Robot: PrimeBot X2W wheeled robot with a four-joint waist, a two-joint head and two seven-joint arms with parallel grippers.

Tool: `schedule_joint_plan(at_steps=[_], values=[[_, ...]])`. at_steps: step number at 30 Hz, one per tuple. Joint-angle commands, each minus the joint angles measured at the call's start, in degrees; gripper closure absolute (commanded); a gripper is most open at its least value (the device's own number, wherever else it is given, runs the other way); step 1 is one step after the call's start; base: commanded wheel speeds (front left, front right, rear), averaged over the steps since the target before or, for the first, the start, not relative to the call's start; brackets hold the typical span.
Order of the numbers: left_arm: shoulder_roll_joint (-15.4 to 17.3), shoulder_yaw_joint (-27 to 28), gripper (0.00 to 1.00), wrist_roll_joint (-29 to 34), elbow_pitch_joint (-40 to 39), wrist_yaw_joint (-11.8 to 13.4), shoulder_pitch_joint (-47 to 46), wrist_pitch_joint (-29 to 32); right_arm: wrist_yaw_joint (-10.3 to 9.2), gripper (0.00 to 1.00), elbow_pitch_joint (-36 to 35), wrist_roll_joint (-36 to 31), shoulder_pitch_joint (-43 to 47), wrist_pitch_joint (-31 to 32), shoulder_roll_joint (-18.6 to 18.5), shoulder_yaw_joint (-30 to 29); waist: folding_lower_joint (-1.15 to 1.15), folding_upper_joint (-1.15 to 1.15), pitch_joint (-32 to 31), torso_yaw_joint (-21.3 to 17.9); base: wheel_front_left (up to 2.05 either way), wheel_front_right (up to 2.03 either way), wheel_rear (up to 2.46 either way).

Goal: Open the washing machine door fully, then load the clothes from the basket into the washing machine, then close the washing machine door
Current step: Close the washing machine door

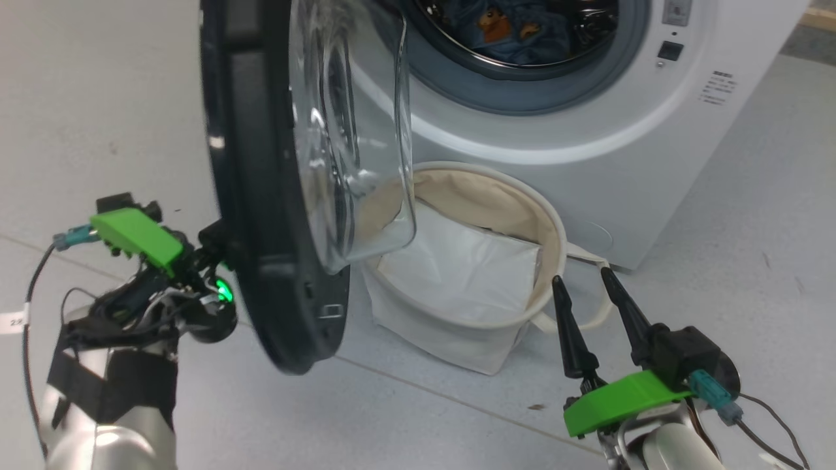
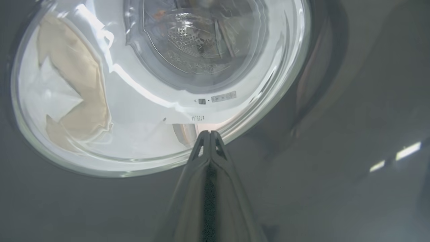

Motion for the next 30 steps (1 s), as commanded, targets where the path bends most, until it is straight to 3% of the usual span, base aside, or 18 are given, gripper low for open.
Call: schedule_joint_plan(at_steps=[1,7,16,30], values=[[1.1,1.4,1.0,-0.6,-2.9,0.0,-1.6,0.6,0.01,0.0,-1.9,0.3,-0.6,-0.7,0.6,1.0,0.0,0.0,-0.1,-0.6,0.0,0.0,0.0],[-1.3,0.4,1.0,-3.9,-6.4,1.0,-0.7,1.1,0.01,0.0,-2.0,1.0,-0.8,-0.7,0.6,0.6,0.0,0.0,0.2,-3.5,0.0,0.0,0.0],[-2.2,-4.7,1.0,-8.0,-7.6,1.4,-0.9,-0.5,0.01,0.0,-2.1,1.5,-1.4,-0.7,0.7,0.5,0.0,0.0,1.1,-9.1,0.0,0.0,0.0],[-2.3,-13.8,1.0,-14.9,-3.2,-0.8,-6.3,-9.5,0.01,0.0,-3.8,2.1,-2.4,-0.7,0.7,-0.2,0.0,0.0,4.5,-20.6,0.0,0.0,0.0]])
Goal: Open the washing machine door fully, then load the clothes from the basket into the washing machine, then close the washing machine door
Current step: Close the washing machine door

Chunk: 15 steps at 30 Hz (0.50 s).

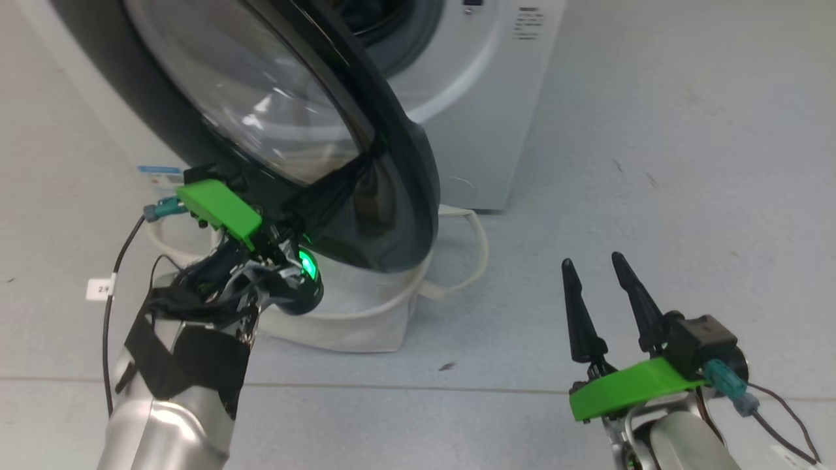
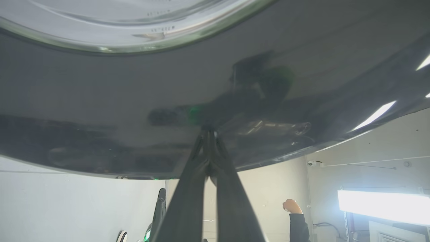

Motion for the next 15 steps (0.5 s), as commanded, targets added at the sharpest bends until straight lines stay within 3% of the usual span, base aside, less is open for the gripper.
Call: schedule_joint_plan(at_steps=[1,7,10,15], values=[[1.1,1.3,1.0,-0.9,-1.1,-1.0,-3.3,-1.9,0.0,0.0,-2.1,0.5,-1.8,-0.7,0.6,1.0,0.0,0.0,1.2,-2.5,0.0,0.0,0.0],[1.1,-0.7,1.0,-1.2,0.4,-2.5,-5.0,-8.3,0.0,0.0,-1.9,0.7,-1.7,-0.7,0.6,0.6,0.0,0.0,1.8,-3.6,0.0,0.0,0.0],[1.8,-2.5,1.0,4.0,1.6,-2.6,-5.2,-12.5,0.0,0.0,-2.3,0.9,-1.8,-0.7,0.6,0.3,0.0,0.0,1.8,-3.3,0.0,0.0,0.0],[5.7,-10.6,1.0,22.9,-2.1,-2.8,-5.0,-26.0,0.0,0.0,-3.5,0.5,-2.2,-0.7,0.6,-0.8,0.0,0.0,1.9,-0.5,0.0,0.0,0.0]])
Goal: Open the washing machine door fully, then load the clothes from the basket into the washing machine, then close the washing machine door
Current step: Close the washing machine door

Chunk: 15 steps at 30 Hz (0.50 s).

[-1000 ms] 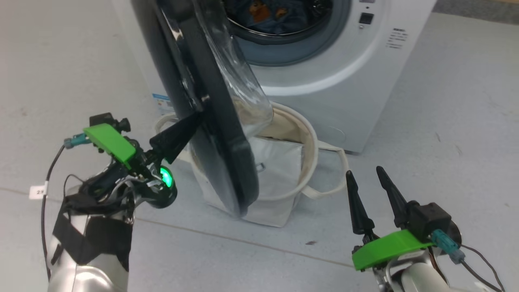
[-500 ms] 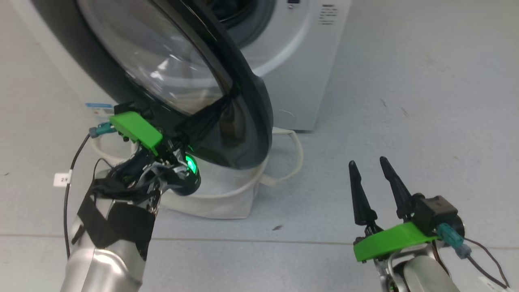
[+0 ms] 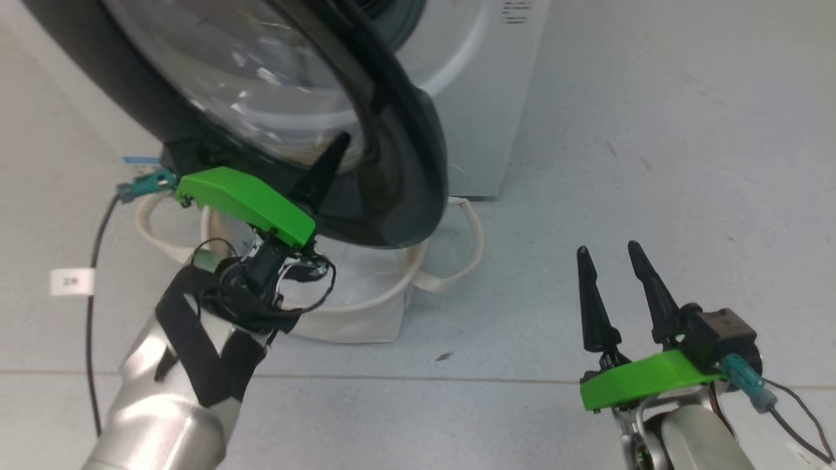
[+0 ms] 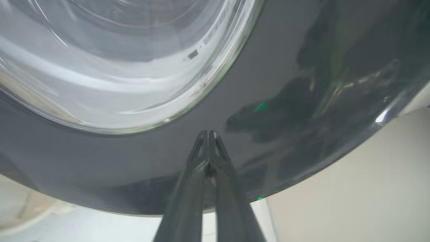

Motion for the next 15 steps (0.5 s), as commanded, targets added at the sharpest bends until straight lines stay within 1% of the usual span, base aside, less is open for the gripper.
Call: schedule_joint_plan(at_steps=[1,2,4,5,6,7,10,12,14,15], values=[[3.1,0.4,1.0,3.6,-3.1,-0.4,-1.6,-3.2,0.0,0.0,-2.3,-0.2,-1.9,-0.7,0.6,0.9,0.0,0.0,-0.3,1.7,0.0,0.0,0.0],[4.4,-1.3,1.0,8.0,-3.8,-0.4,-1.0,-7.1,0.0,0.0,-2.4,-0.3,-1.8,-0.7,0.6,0.8,0.0,0.0,-0.6,2.5,0.0,0.0,0.0],[8.3,-6.0,1.0,20.3,-4.3,0.0,-0.2,-15.9,0.0,0.0,-2.8,-0.5,-1.6,-0.7,0.6,0.9,0.0,0.0,-1.3,4.3,0.0,0.0,0.0],[9.8,-8.3,1.0,26.4,-4.3,1.2,0.3,-20.0,0.0,0.0,-3.0,-0.5,-1.5,-0.7,0.6,1.0,0.0,0.0,-1.7,5.1,0.0,0.0,0.0],[10.7,-9.9,1.0,30.9,-4.5,2.9,0.9,-23.6,0.0,0.0,-3.2,-0.6,-1.3,-0.7,0.6,1.2,0.0,0.0,-2.1,6.0,0.0,0.0,0.0],[10.8,-10.3,1.0,33.5,-4.8,4.6,1.9,-25.8,0.0,0.0,-3.4,-0.7,-1.1,-0.7,0.6,1.4,0.0,0.0,-2.5,6.9,0.0,0.0,0.0],[11.1,-9.2,1.0,39.4,-7.7,9.1,5.6,-27.9,0.0,0.0,-3.8,-1.1,-0.6,-0.7,0.6,1.9,0.0,0.0,-3.6,9.6,0.0,0.0,0.0],[11.1,-6.1,1.0,44.3,-12.4,12.3,8.6,-28.0,0.0,0.0,-4.0,-1.5,-0.2,-0.7,0.6,2.1,0.0,0.0,-4.1,11.3,0.0,0.0,0.0],[10.4,-2.7,1.0,48.1,-17.0,14.2,12.8,-28.0,0.0,0.0,-4.1,-1.9,0.1,-0.7,0.6,2.4,0.0,0.0,-4.5,12.8,0.0,0.0,0.0],[10.0,-1.4,1.0,49.6,-18.5,14.7,15.1,-28.0,0.0,0.0,-4.0,-2.1,0.2,-0.7,0.6,2.6,0.0,0.0,-4.9,13.4,0.0,0.0,0.0]])
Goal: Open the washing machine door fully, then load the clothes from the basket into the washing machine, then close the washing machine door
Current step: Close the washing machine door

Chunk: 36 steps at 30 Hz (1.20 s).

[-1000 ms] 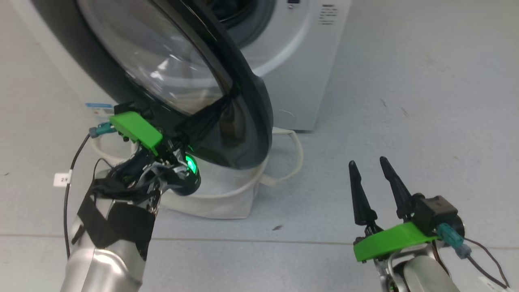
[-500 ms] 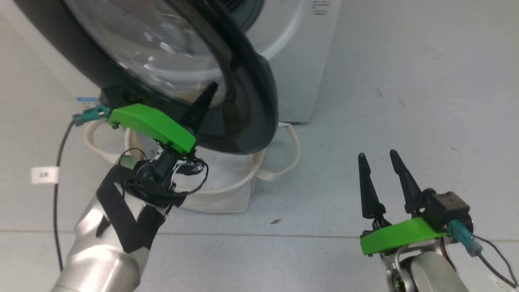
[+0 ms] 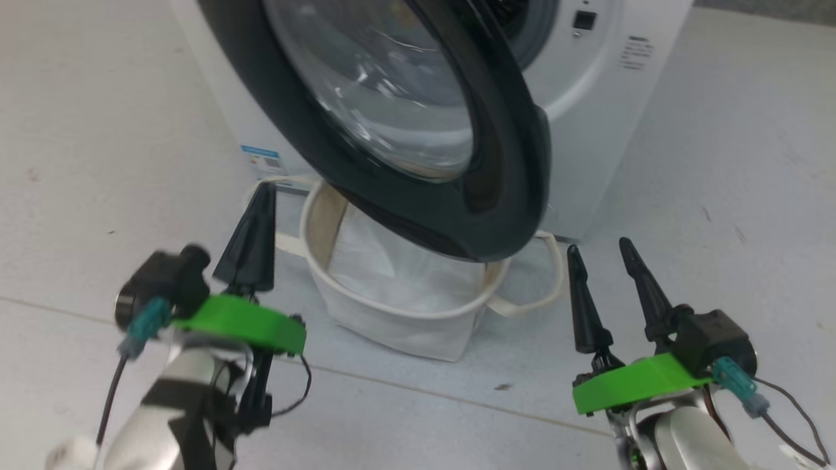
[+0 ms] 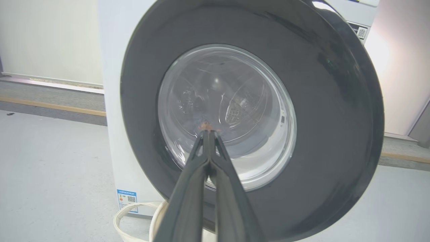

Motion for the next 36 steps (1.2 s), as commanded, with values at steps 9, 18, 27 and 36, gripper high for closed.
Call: schedule_joint_plan(at_steps=[9,18,27,36], values=[[-2.0,9.2,0.0,9.6,-5.6,-0.4,13.4,-0.7,0.01,0.0,-1.4,0.0,1.6,-0.7,0.6,3.0,0.0,0.0,-4.1,3.3,0.0,0.0,0.0],[-4.9,10.7,0.0,14.9,-4.5,-4.3,16.5,-0.7,0.01,0.0,-1.7,-0.4,2.6,-0.7,0.6,3.2,0.0,0.0,-4.0,3.0,0.0,0.0,0.0],[-6.8,12.8,0.0,16.8,-3.0,-6.7,16.8,-0.7,0.01,0.0,-2.4,0.1,2.3,-0.7,0.6,3.5,0.0,0.0,-3.4,2.9,0.0,0.0,0.0],[-8.3,14.5,0.0,18.3,-2.5,-8.8,16.5,-0.7,0.01,0.0,-6.7,-1.9,-1.4,-0.7,0.6,7.9,0.0,0.0,-2.4,3.6,0.0,0.0,0.0]])
